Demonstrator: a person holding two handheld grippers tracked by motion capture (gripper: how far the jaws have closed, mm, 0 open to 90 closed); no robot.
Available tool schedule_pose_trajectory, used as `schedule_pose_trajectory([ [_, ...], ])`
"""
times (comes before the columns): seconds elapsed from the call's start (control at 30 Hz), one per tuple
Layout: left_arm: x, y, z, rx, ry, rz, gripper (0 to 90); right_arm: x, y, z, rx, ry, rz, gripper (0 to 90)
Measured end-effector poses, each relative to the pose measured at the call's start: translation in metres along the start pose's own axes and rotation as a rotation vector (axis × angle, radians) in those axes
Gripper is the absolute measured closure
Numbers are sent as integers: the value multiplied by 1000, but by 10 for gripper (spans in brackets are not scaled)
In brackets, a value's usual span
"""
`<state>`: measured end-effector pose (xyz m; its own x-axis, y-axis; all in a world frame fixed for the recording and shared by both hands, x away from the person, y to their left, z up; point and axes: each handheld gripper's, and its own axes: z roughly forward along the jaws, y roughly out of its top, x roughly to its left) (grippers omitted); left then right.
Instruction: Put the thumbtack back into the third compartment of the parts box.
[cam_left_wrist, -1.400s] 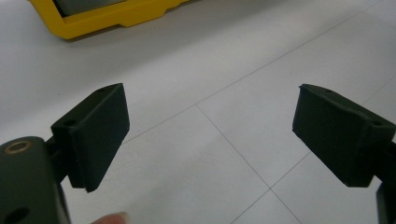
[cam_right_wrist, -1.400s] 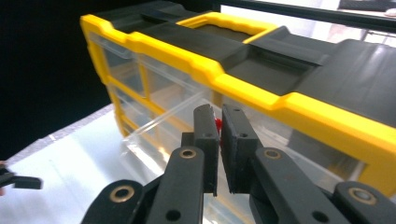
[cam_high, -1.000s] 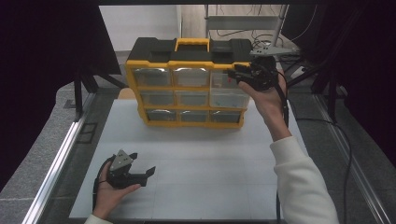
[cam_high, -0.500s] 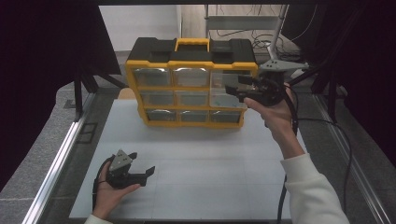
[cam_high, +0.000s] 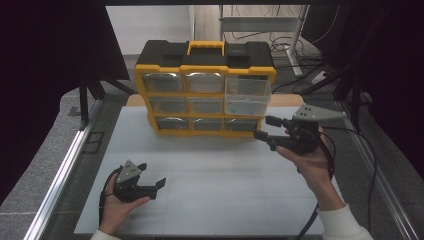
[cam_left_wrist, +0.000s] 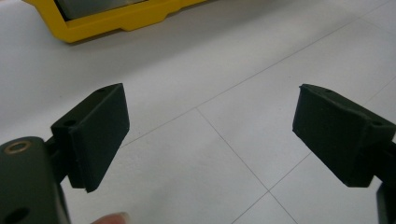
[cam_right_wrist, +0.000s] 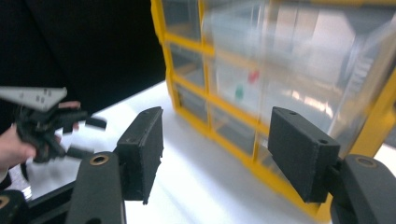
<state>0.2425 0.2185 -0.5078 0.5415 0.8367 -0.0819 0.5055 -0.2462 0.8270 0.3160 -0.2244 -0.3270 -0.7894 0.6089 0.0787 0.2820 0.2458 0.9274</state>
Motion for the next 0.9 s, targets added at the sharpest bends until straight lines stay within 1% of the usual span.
schedule_pose_trajectory([
  [0.13,0,0,0,0,-3,-3,110,0,-29,-1,28,-6,25,351],
  [0.2,0,0,0,1,-3,-4,110,0,-42,0,49,-15,26,350],
  [0.33,0,0,0,1,-4,-4,110,0,-66,3,86,-17,35,348],
  [0.43,0,0,0,5,-6,0,110,-2,-83,2,92,-19,54,348],
  [0.53,0,-1,1,6,-7,1,110,-6,-102,0,105,-30,84,348],
  [0.7,0,-1,1,8,-9,3,110,-16,-136,-5,141,-67,123,344],
  [0.73,0,-1,2,8,-11,1,110,-17,-142,-6,155,-73,131,343],
  [0.83,0,-1,3,12,-14,0,110,-20,-158,-6,184,-86,136,339],
  [0.9,0,-1,3,12,-15,0,110,-22,-164,-4,200,-84,142,335],
])
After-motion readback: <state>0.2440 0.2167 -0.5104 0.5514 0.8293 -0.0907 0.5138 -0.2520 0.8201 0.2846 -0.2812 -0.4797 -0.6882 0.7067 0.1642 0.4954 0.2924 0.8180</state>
